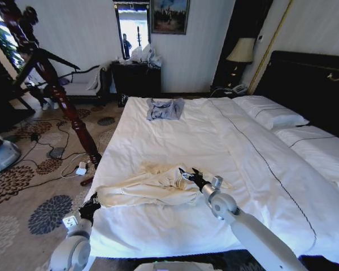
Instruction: Pick up the clothes from the bed and hang them on the clothes hanger.
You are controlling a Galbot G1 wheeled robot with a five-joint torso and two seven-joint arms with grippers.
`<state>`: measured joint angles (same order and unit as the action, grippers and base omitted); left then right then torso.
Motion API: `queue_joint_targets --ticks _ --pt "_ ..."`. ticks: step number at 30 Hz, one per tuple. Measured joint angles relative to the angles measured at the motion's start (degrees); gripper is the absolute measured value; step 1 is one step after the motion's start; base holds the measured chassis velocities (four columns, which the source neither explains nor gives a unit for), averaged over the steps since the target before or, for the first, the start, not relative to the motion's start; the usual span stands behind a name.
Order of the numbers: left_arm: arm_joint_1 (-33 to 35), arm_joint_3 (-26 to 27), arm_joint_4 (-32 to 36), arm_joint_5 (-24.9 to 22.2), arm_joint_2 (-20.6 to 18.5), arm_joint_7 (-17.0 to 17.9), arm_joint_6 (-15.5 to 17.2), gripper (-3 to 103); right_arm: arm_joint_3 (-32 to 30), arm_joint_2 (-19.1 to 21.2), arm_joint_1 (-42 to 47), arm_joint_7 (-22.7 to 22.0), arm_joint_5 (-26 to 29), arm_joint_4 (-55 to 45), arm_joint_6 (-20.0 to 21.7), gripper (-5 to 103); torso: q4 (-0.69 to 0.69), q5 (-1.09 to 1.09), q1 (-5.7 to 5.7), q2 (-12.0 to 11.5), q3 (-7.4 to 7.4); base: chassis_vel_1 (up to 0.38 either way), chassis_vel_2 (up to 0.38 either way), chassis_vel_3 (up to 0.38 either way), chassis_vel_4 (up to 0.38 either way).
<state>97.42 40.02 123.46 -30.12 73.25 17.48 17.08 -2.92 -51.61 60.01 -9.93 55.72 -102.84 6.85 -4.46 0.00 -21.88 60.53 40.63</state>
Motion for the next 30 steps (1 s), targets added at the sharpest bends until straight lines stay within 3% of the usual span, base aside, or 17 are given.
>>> queue_joint_targets --ticks 3,5,7,11,12,14,16,20,22,25,26,30 --pt "-0.30 0.01 -0.27 0.25 0.07 0.21 0.06 1 0.00 0.34 0.57 0.74 -0.73 0.04 0.06 97 -0.01 0.00 0.00 0.00 0.00 0.000 0.000 0.000 0.000" --pt "-0.48 -0.02 -0.45 0.28 0.11 0.41 0.17 1 -0.10 0.45 0.97 1.44 -1.32 0.16 0.07 88 -0.01 0.00 0.00 0.00 0.00 0.000 0.000 0.000 0.000" --pt "-0.53 -0.04 -0.45 0.29 0.12 0.46 0.21 1 -0.16 0.44 1.10 1.68 -1.48 0.23 0.06 88 -0.01 0.00 0.00 0.00 0.00 0.000 0.000 0.000 0.000" --pt "-0.62 -0.04 -0.20 0.28 0.09 0.69 0.44 1 -0.20 0.29 1.27 2.07 -2.15 0.78 0.06 66 0.00 0.00 0.00 0.00 0.00 0.000 0.000 0.000 0.000" --pt "-0.62 -0.04 -0.20 0.28 0.09 0.69 0.44 1 -0.20 0.29 1.27 2.07 -2.15 0.78 0.06 66 0.00 0.00 0.00 0.00 0.00 0.000 0.000 0.000 0.000" --pt "-0.62 0.03 -0.14 0.26 0.17 0.79 0.46 1 -0.20 0.19 1.28 2.18 -2.26 0.90 0.06 55 0.00 0.01 0.00 0.00 0.00 0.000 0.000 0.000 0.000" --pt "-0.62 0.06 -0.13 0.24 0.22 0.82 0.46 1 -0.20 0.14 1.29 2.34 -2.31 0.95 0.04 55 0.00 0.00 0.00 0.00 0.00 0.000 0.000 0.000 0.000" --pt "-0.88 0.05 -0.29 0.21 0.34 0.93 0.47 1 -0.05 -0.10 1.31 3.41 -3.31 1.74 -0.36 33 0.01 0.00 0.00 0.00 0.00 0.000 0.000 0.000 0.000" --pt "-0.95 0.03 -0.33 0.20 0.37 0.94 0.47 1 -0.04 -0.12 1.31 3.69 -3.43 1.84 -0.51 33 0.01 0.00 0.00 0.00 0.00 0.000 0.000 0.000 0.000" --pt "-1.24 0.04 -0.50 0.09 0.43 1.03 0.47 1 -0.09 -0.15 1.27 5.95 -3.76 2.31 -1.70 18 0.00 0.00 0.01 0.00 0.00 0.000 0.000 0.000 0.000" --pt "-1.24 0.04 -0.50 0.09 0.43 1.03 0.47 1 -0.09 -0.15 1.27 5.95 -3.76 2.31 -1.70 18 0.00 0.00 0.01 0.00 0.00 0.000 0.000 0.000 0.000" --pt "-2.11 1.42 0.32 -2.89 -0.84 1.06 0.40 1 -2.62 0.99 1.20 18.32 -7.10 2.75 -5.97 3 0.01 0.00 0.01 0.00 0.00 0.000 0.000 0.000 0.000"
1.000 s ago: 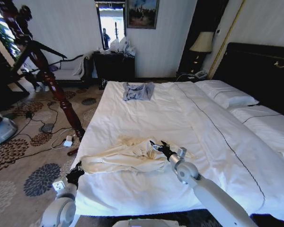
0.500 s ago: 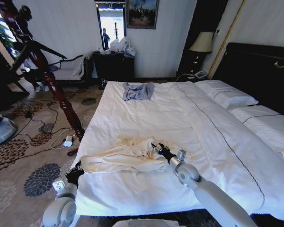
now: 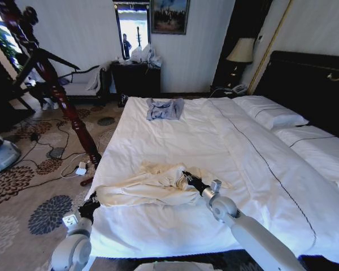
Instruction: Pick up the clothes from the bed and hang them on the clothes hanger.
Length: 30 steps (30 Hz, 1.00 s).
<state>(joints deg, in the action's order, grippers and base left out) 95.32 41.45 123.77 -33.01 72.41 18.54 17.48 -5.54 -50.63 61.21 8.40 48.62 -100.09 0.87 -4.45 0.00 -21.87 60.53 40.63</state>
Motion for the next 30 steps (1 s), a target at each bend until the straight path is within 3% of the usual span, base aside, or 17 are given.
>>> queue_joint_targets --ticks 3,6,9,10,11,12,16,17,18,22,23,26,27,30 --pt "-1.44 1.30 1.18 -2.87 -1.69 -0.05 0.02 1 -2.28 1.23 -0.41 6.22 -1.08 -0.87 -2.39 1 -0.01 0.00 0.00 0.00 0.00 0.000 0.000 0.000 0.000" --pt "-3.03 2.42 1.97 -5.14 -2.70 0.00 0.24 1 -3.68 1.76 -0.92 7.99 -1.21 -1.52 -3.42 0 0.00 -0.01 0.00 0.00 0.00 0.000 0.000 0.000 0.000" --pt "-7.74 5.52 4.15 -13.82 -7.48 0.69 1.02 1 -8.38 3.01 -3.94 12.13 2.01 -3.89 -5.67 0 -0.02 0.00 -0.01 0.00 0.00 0.000 0.000 0.000 0.000" --pt "-8.18 5.81 4.31 -14.57 -8.13 0.69 1.02 1 -8.73 3.22 -4.42 12.43 2.54 -4.14 -5.90 0 -0.01 -0.01 -0.01 0.00 0.00 0.000 0.000 0.000 0.000" --pt "-10.10 6.89 4.89 -17.88 -11.38 0.66 1.08 1 -9.78 4.34 -6.80 13.37 4.98 -5.08 -6.82 0 0.00 0.00 0.00 0.00 0.01 0.000 0.000 0.000 0.000" --pt "-10.10 6.89 4.89 -17.88 -11.38 0.66 1.08 1 -9.78 4.34 -6.80 13.37 4.98 -5.08 -6.82 0 0.00 0.00 0.00 0.00 0.01 0.000 0.000 0.000 0.000" --pt "-18.05 8.63 3.43 -25.28 -21.82 0.45 1.61 1 -9.17 7.70 -15.32 12.87 10.72 -5.52 -8.44 0 0.00 -0.02 0.00 0.00 0.00 0.000 0.000 0.000 0.000" --pt "-18.05 8.63 3.43 -25.28 -21.82 0.45 1.61 1 -9.17 7.70 -15.32 12.87 10.72 -5.52 -8.44 0 0.00 -0.02 0.00 0.00 0.00 0.000 0.000 0.000 0.000" --pt "-24.80 8.43 0.80 -30.36 -28.34 1.24 1.82 1 -7.39 9.14 -21.40 12.04 13.33 -4.42 -8.96 0 -0.02 -0.04 -0.01 0.00 0.00 0.000 0.000 0.000 0.000" --pt "-38.56 4.47 -7.34 -36.85 -39.83 0.84 1.64 1 -0.99 9.57 -34.28 9.55 18.35 0.64 -9.11 0 -0.03 0.00 -0.03 0.00 0.01 0.000 0.000 0.000 0.000" --pt "-38.56 4.47 -7.34 -36.85 -39.83 0.84 1.64 1 -0.99 9.57 -34.28 9.55 18.35 0.64 -9.11 0 -0.03 0.00 -0.03 0.00 0.01 0.000 0.000 0.000 0.000" --pt "-45.17 3.04 -12.65 -41.09 -46.01 -0.15 0.84 1 5.40 6.08 -45.85 8.16 20.32 6.76 -9.12 0 -0.07 -0.03 -0.02 0.00 0.01 0.000 0.000 0.000 0.000" --pt "-46.95 3.50 -14.78 -43.12 -49.22 -0.44 0.10 1 8.43 3.23 -51.25 7.94 21.31 10.38 -9.15 0 0.02 -0.01 -0.03 -0.01 0.02 0.000 0.000 0.000 0.000" --pt "-49.43 3.97 -17.01 -45.09 -52.44 -0.76 -0.48 1 10.66 0.02 -56.89 7.76 22.30 14.55 -9.15 0 0.10 -0.02 -0.04 -0.01 0.03 0.000 0.000 0.000 0.000"
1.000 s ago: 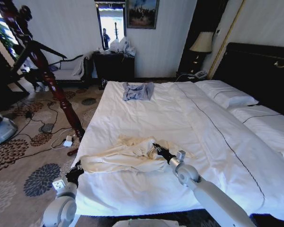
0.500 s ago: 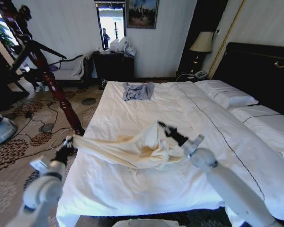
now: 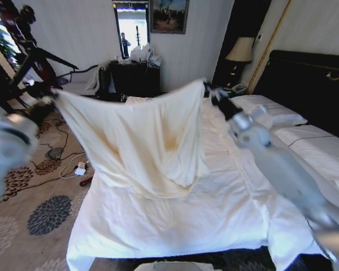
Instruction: Pick up the clothes from the bed and hang them on the clothes hanger.
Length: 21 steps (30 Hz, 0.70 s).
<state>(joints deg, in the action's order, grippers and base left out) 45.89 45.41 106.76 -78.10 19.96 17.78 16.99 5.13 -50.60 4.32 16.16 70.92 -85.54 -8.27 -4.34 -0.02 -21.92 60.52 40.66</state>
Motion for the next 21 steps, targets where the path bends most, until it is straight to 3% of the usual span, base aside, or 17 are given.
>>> queue_joint_targets --ticks 2,7,12,17,19,21 --pt "-2.39 0.38 -1.27 -1.33 -2.71 -0.41 -0.42 1 0.48 -2.51 -4.50 -0.15 0.88 2.88 0.00 0 -0.02 -0.04 0.01 0.00 -0.02 0.000 0.000 0.000 0.000" --pt "-4.02 1.04 -0.94 -2.78 -4.53 -0.43 -0.49 1 -0.89 -3.14 -7.19 -0.84 1.84 3.36 0.30 0 -0.15 0.03 0.05 0.02 -0.04 0.000 0.000 0.000 0.000" --pt "2.48 5.22 4.57 -3.38 -4.63 0.58 -0.43 1 -3.55 -0.38 -3.81 -2.25 2.48 -2.10 1.04 0 -0.12 0.01 0.04 0.01 -0.03 0.000 0.000 0.000 0.000" --pt "7.19 8.46 12.04 -3.69 -1.95 2.37 0.41 1 -11.73 7.51 8.32 -3.32 2.18 -15.53 1.68 0 -0.05 0.03 0.04 0.01 -0.03 0.000 0.000 0.000 0.000" --pt "7.71 9.04 15.20 -3.89 -0.68 2.74 0.73 1 -17.64 12.62 16.18 -3.70 2.21 -21.27 1.88 0 -0.19 0.05 0.05 0.02 -0.04 0.000 0.000 0.000 0.000" --pt "8.71 10.86 19.04 -4.53 0.44 3.00 1.01 1 -25.03 17.96 24.21 -4.24 2.81 -27.18 1.86 0 -0.22 0.10 0.06 0.02 -0.04 0.000 0.000 0.000 0.000"
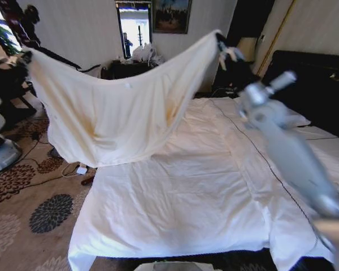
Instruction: Pick up the clothes from the bed and hang them on the clothes hanger.
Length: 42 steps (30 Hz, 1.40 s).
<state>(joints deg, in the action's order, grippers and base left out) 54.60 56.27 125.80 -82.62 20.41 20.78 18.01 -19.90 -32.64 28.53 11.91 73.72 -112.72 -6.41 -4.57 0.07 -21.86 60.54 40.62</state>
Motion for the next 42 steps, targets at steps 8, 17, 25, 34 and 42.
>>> queue_joint_targets --ticks 8,17,25,34,42 --pt "0.03 9.04 5.56 -7.63 -2.27 2.48 0.61 1 -7.59 6.66 3.26 -3.44 5.02 -9.63 -1.43 0 0.16 -0.12 0.00 0.01 -0.01 0.000 0.000 0.000 0.000" --pt "-1.26 17.76 2.15 -12.57 -8.00 2.39 2.73 1 -8.24 8.47 -3.56 -7.36 7.06 -10.07 2.01 0 0.13 -0.08 -0.01 0.01 0.00 0.000 0.000 0.000 0.000" --pt "-0.34 -11.29 -2.16 13.97 3.36 -4.41 7.45 1 12.66 1.74 -4.09 -6.53 -5.11 5.00 8.16 0 0.10 -0.06 -0.05 -0.01 0.04 0.000 0.000 0.000 0.000" --pt "-8.35 -39.85 -16.50 33.51 19.91 -7.70 5.77 1 30.63 -13.92 -3.20 -2.45 -21.61 25.50 4.94 0 0.12 -0.05 -0.04 -0.02 0.04 0.000 0.000 0.000 0.000" --pt "-14.21 -45.28 -27.63 37.15 30.02 -4.11 6.31 1 30.91 -20.37 -4.40 -1.87 -29.06 38.93 3.02 0 0.09 -0.06 -0.03 -0.02 0.02 0.000 0.000 0.000 0.000"
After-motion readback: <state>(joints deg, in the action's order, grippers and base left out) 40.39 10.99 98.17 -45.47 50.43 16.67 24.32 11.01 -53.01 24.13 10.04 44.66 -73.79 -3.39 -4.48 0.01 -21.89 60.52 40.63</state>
